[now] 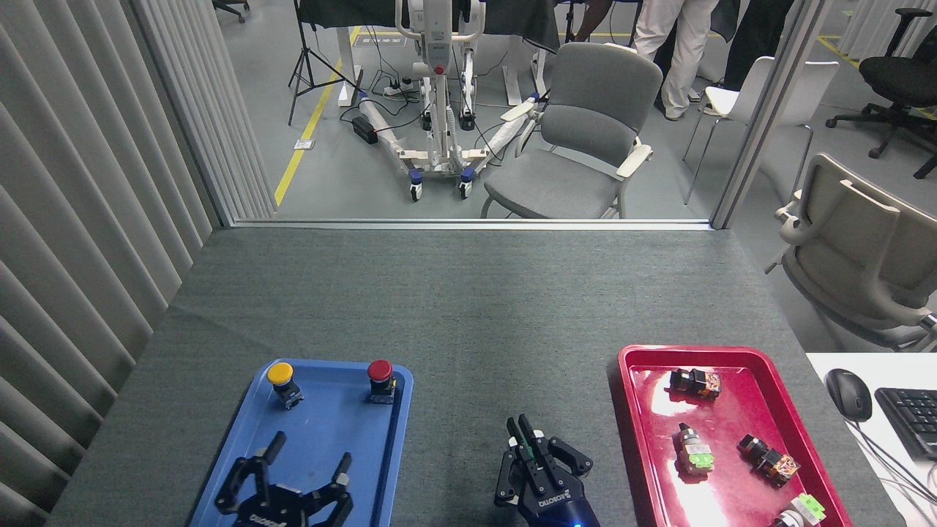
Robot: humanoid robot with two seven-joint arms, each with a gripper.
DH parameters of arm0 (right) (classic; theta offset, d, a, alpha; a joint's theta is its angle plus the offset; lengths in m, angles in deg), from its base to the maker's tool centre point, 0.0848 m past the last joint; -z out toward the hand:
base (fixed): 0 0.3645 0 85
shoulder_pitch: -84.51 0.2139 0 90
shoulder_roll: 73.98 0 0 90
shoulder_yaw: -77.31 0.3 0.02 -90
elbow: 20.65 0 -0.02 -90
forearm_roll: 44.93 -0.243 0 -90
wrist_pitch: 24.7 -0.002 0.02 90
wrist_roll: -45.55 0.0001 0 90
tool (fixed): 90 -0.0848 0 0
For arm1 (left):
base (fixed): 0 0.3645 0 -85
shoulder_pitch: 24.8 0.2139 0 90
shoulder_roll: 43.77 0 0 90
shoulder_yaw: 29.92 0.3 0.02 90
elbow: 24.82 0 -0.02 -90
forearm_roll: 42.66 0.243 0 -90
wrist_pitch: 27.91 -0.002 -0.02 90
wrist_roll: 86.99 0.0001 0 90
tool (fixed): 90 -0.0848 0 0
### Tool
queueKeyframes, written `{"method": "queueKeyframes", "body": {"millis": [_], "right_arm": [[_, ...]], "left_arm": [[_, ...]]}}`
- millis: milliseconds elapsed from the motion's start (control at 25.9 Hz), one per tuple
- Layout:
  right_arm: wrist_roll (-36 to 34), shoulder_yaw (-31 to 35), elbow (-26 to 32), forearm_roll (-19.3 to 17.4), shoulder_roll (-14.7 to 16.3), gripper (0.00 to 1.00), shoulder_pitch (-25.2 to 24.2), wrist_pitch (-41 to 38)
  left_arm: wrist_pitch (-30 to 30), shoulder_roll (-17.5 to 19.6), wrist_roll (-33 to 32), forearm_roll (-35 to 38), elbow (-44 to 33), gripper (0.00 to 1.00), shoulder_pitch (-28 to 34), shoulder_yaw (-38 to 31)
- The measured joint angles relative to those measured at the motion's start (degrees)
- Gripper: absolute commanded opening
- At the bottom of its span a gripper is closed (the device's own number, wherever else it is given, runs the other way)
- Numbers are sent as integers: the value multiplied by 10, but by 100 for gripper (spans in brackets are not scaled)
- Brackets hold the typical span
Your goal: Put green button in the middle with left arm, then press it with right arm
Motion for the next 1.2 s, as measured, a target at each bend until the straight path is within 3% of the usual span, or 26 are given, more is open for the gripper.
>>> {"method": "queueKeyframes", "body": {"millis": [232,657,850,966,1005,1082,1121,1159,1198], "right_arm": [[17,-5,-26,20,-15,0,-1,1],[20,13,-33,27,-20,0,-8,48],[6,26,-68,29,-21,0,-8,47],[-24,25,-80,29,-22,20,-12,48],[-31,26,-79,29,-22,34,-15,50],[-30,28,-67,28,-23,72,-18,55],[-32,29,-58,27,-24,87,-19,60],[-43,30,-47,27,-26,97,-19,68],[-59,31,-36,26,-29,99,-19,74]], "left_arm": [[37,8,1,-7,8,100,14,-51],[41,11,1,-32,12,100,5,-59],[41,11,1,-33,12,100,5,-59],[41,11,1,-34,12,100,6,-59],[41,11,1,-34,12,100,6,-59],[41,11,1,-34,12,100,6,-59],[41,11,1,-34,12,100,6,-59],[41,11,1,-34,12,100,6,-59],[41,11,1,-34,12,100,6,-59]]}}
